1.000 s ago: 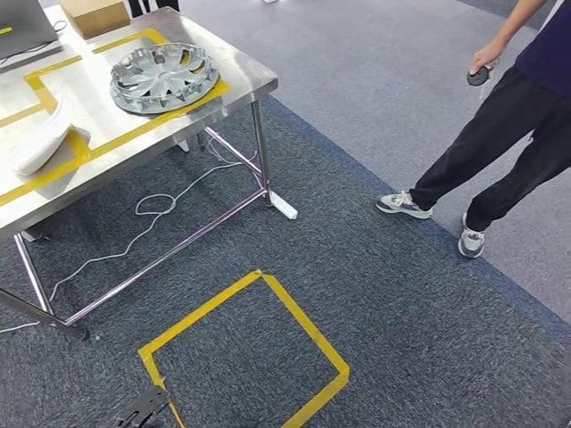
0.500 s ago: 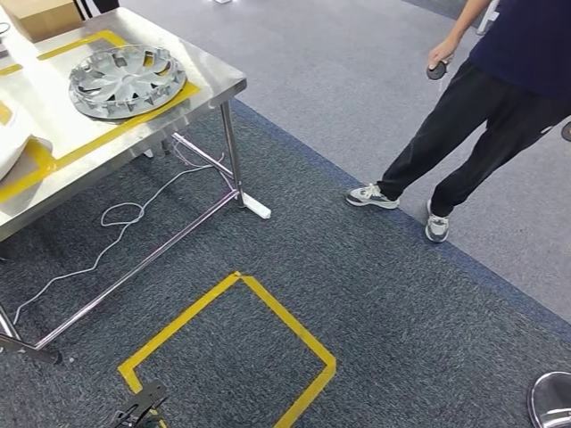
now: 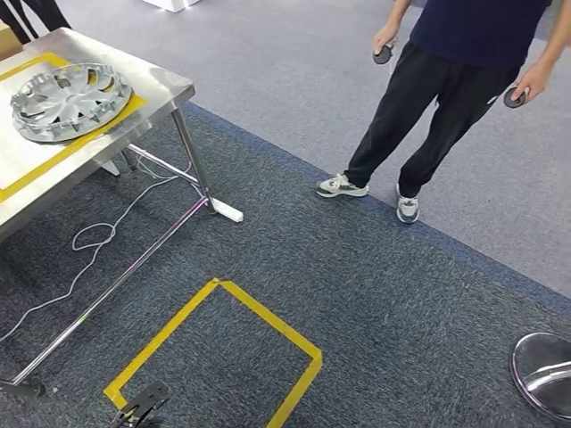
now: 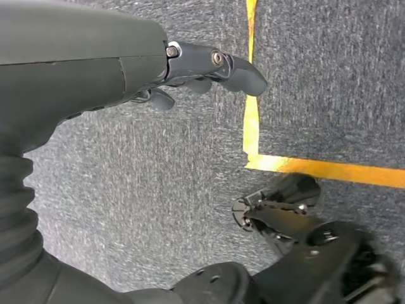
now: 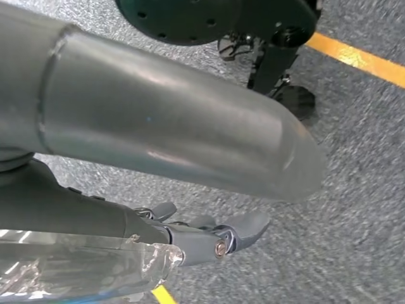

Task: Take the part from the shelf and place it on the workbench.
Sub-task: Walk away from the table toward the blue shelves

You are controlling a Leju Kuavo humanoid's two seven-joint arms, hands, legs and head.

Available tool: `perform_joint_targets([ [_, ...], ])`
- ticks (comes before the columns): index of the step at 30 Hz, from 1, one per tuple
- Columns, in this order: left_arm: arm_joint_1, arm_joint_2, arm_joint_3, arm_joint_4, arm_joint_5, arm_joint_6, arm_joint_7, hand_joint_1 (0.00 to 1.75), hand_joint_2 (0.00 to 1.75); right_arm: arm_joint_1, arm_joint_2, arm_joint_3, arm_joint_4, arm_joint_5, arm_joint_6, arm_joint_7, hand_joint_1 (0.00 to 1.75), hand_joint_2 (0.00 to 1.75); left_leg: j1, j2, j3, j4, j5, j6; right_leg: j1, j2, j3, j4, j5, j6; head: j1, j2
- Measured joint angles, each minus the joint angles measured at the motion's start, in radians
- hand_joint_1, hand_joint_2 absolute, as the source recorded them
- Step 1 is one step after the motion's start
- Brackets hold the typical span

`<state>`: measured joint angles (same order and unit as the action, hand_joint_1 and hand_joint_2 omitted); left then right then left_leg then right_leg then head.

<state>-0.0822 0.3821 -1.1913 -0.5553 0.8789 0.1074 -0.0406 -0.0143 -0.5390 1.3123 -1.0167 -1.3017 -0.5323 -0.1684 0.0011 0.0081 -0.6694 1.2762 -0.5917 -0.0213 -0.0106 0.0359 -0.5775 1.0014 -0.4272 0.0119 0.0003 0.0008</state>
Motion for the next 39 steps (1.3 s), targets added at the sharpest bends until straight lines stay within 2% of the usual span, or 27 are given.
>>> perform_joint_targets([
  [1,0.000,-0.001,0.002,0.001,-0.002,-0.002,0.000,0.00,1.75,0.001,0.000,-0.002,0.001,0.006,0.002,0.004,0.00,0.00,0.000,-0.001,0.009,-0.022,0.025,0.001,0.000,0.010,0.000,0.000,0.001,0.001,0.000,0.000],
  [3,0.000,-0.002,0.008,0.003,-0.007,-0.006,0.000,0.00,1.75,0.003,0.000,-0.009,0.003,0.017,0.006,0.012,0.00,0.00,0.004,-0.022,0.069,-0.149,0.099,0.004,-0.002,0.030,0.001,0.001,0.003,0.005,0.000,0.000],
  [4,0.000,-0.003,0.010,0.004,-0.009,-0.008,0.000,0.00,1.75,0.002,0.001,-0.013,0.004,0.021,0.007,0.014,0.00,0.00,0.006,-0.038,0.099,-0.216,0.123,0.005,-0.001,0.040,-0.002,0.003,0.004,0.009,0.000,0.000],
  [6,-0.002,-0.004,0.015,0.006,-0.010,-0.010,0.002,0.00,1.75,0.003,0.001,-0.020,0.006,0.027,0.008,0.015,0.00,0.00,0.008,-0.059,0.129,-0.284,0.138,0.009,-0.001,0.058,-0.010,0.005,0.008,0.021,0.001,0.000],
  [8,-0.004,-0.006,0.017,0.007,-0.011,-0.011,0.003,0.00,1.75,0.010,0.001,-0.023,0.007,0.031,0.009,0.018,0.00,0.00,0.006,-0.048,0.128,-0.289,0.138,0.019,-0.003,0.069,-0.017,0.002,0.013,0.034,0.001,0.000],
  [10,-0.004,-0.007,0.020,0.008,-0.015,-0.013,0.003,0.00,1.75,0.017,0.001,-0.026,0.008,0.036,0.010,0.022,0.00,0.00,0.007,-0.032,0.129,-0.294,0.141,0.031,-0.002,0.040,-0.035,0.030,-0.006,0.043,0.004,0.000],
  [12,-0.002,-0.007,0.023,0.009,-0.020,-0.014,0.003,0.00,1.75,0.017,0.002,-0.033,0.010,0.045,0.014,0.026,0.00,0.00,0.006,-0.013,0.129,-0.296,0.143,0.039,0.000,-0.009,-0.088,0.141,-0.065,0.050,0.009,0.000],
  [14,0.001,-0.008,0.024,0.010,-0.022,-0.016,0.004,0.00,1.75,0.016,0.005,-0.042,0.012,0.055,0.020,0.032,0.00,0.00,0.003,0.008,0.129,-0.295,0.142,0.042,0.000,-0.027,-0.147,0.272,-0.120,0.053,0.010,0.000],
  [15,0.002,-0.008,0.024,0.011,-0.023,-0.016,0.004,0.00,1.75,0.018,0.006,-0.045,0.013,0.060,0.022,0.035,0.00,0.00,0.002,0.017,0.129,-0.295,0.141,0.042,0.000,-0.029,-0.158,0.299,-0.124,0.054,0.010,0.000],
  [16,0.002,-0.009,0.025,0.011,-0.024,-0.016,0.005,0.00,1.75,0.020,0.008,-0.048,0.015,0.065,0.025,0.038,0.00,0.00,0.002,0.025,0.131,-0.295,0.140,0.043,0.000,-0.031,-0.148,0.284,-0.109,0.053,0.010,0.000],
  [17,0.002,-0.009,0.025,0.011,-0.026,-0.017,0.006,0.00,1.75,0.021,0.009,-0.052,0.017,0.072,0.028,0.041,0.00,0.00,0.001,0.033,0.133,-0.295,0.139,0.042,0.000,-0.036,-0.117,0.229,-0.079,0.051,0.010,0.000],
  [19,0.002,-0.010,0.028,0.011,-0.028,-0.017,0.007,0.00,1.75,0.020,0.010,-0.062,0.020,0.083,0.033,0.045,0.00,0.00,-0.002,0.048,0.138,-0.293,0.134,0.036,0.003,-0.065,-0.037,0.085,-0.026,0.046,0.010,0.000],
  [20,0.001,-0.009,0.031,0.011,-0.029,-0.018,0.008,0.00,1.75,0.019,0.011,-0.067,0.022,0.087,0.035,0.047,0.00,0.00,-0.005,0.054,0.140,-0.292,0.132,0.032,0.005,-0.076,-0.011,0.037,-0.014,0.041,0.009,0.000],
  [21,0.001,-0.009,0.033,0.011,-0.030,-0.018,0.008,0.00,1.75,0.018,0.012,-0.071,0.023,0.091,0.037,0.049,0.00,0.00,-0.008,0.060,0.141,-0.291,0.131,0.028,0.007,-0.080,0.001,0.015,-0.011,0.035,0.009,0.000],
  [23,0.000,-0.009,0.036,0.012,-0.032,-0.019,0.010,0.00,1.75,0.019,0.014,-0.076,0.025,0.099,0.041,0.054,0.00,0.00,-0.008,0.072,0.142,-0.292,0.130,0.020,0.010,-0.064,0.000,0.013,-0.010,0.021,0.008,0.000],
  [25,-0.001,-0.009,0.039,0.012,-0.034,-0.020,0.012,0.00,1.75,0.023,0.015,-0.082,0.028,0.105,0.043,0.057,0.00,0.00,-0.005,0.057,0.135,-0.273,0.112,0.010,0.008,-0.050,-0.002,0.009,-0.006,0.009,0.007,0.000],
  [26,-0.001,-0.009,0.040,0.012,-0.034,-0.020,0.012,0.00,1.75,0.023,0.016,-0.086,0.029,0.107,0.044,0.058,0.00,0.00,-0.004,0.040,0.119,-0.237,0.087,0.005,0.006,-0.042,-0.002,0.006,-0.003,0.003,0.007,0.000],
  [27,0.000,-0.010,0.040,0.012,-0.035,-0.021,0.012,0.00,1.75,0.023,0.016,-0.090,0.030,0.110,0.046,0.059,0.00,0.00,-0.003,0.021,0.092,-0.177,0.054,0.002,0.004,-0.034,-0.003,0.005,-0.001,0.000,0.006,0.000],
  [29,0.002,-0.010,0.040,0.012,-0.037,-0.021,0.014,0.00,1.75,0.021,0.019,-0.096,0.033,0.117,0.049,0.063,0.00,0.00,-0.003,0.002,0.024,-0.039,-0.006,0.001,0.004,-0.016,-0.007,0.005,0.001,-0.004,0.006,0.000],
  [30,0.004,-0.010,0.040,0.013,-0.038,-0.021,0.014,0.00,1.75,0.022,0.020,-0.098,0.034,0.121,0.050,0.065,0.00,0.00,-0.003,0.000,0.002,0.001,-0.012,0.002,0.004,-0.006,-0.008,0.005,0.002,-0.004,0.006,0.000],
  [31,0.004,-0.011,0.041,0.013,-0.039,-0.022,0.015,0.00,1.75,0.024,0.021,-0.100,0.035,0.123,0.051,0.066,0.00,0.00,-0.003,-0.001,-0.002,0.002,0.003,0.003,0.004,0.003,-0.008,0.005,0.002,-0.004,0.006,0.000],
  [32,0.005,-0.011,0.041,0.013,-0.040,-0.023,0.015,0.00,1.75,0.025,0.022,-0.101,0.036,0.124,0.051,0.068,0.00,0.00,-0.002,-0.004,0.014,-0.037,0.037,0.005,0.004,0.013,-0.007,0.005,0.003,-0.003,0.006,0.000],
  [33,0.005,-0.011,0.041,0.013,-0.041,-0.023,0.015,0.00,1.75,0.025,0.023,-0.104,0.037,0.126,0.052,0.068,0.00,0.00,-0.001,-0.012,0.044,-0.102,0.078,0.006,0.003,0.023,-0.006,0.005,0.003,-0.002,0.006,0.000],
  [34,0.005,-0.011,0.041,0.014,-0.041,-0.024,0.015,0.00,1.75,0.025,0.024,-0.107,0.038,0.129,0.053,0.069,0.00,0.00,0.000,-0.029,0.077,-0.174,0.111,0.008,0.003,0.033,-0.007,0.007,0.004,0.002,0.006,0.000],
  [35,0.004,-0.011,0.041,0.014,-0.042,-0.024,0.015,0.00,1.75,0.025,0.025,-0.111,0.039,0.132,0.055,0.070,0.00,0.00,0.002,-0.043,0.103,-0.233,0.132,0.009,0.004,0.042,-0.010,0.010,0.004,0.006,0.007,0.000],
  [37,0.002,-0.011,0.041,0.016,-0.042,-0.024,0.015,0.00,1.75,0.027,0.027,-0.118,0.041,0.137,0.056,0.072,0.00,0.00,0.002,-0.059,0.124,-0.284,0.139,0.011,0.003,0.059,-0.019,0.011,0.008,0.017,0.007,0.000],
  [39,0.000,-0.012,0.042,0.016,-0.042,-0.025,0.016,0.00,1.75,0.033,0.028,-0.119,0.043,0.139,0.057,0.074,0.00,0.00,0.002,-0.045,0.124,-0.289,0.141,0.019,0.000,0.067,-0.027,0.009,0.011,0.029,0.007,0.000],
])
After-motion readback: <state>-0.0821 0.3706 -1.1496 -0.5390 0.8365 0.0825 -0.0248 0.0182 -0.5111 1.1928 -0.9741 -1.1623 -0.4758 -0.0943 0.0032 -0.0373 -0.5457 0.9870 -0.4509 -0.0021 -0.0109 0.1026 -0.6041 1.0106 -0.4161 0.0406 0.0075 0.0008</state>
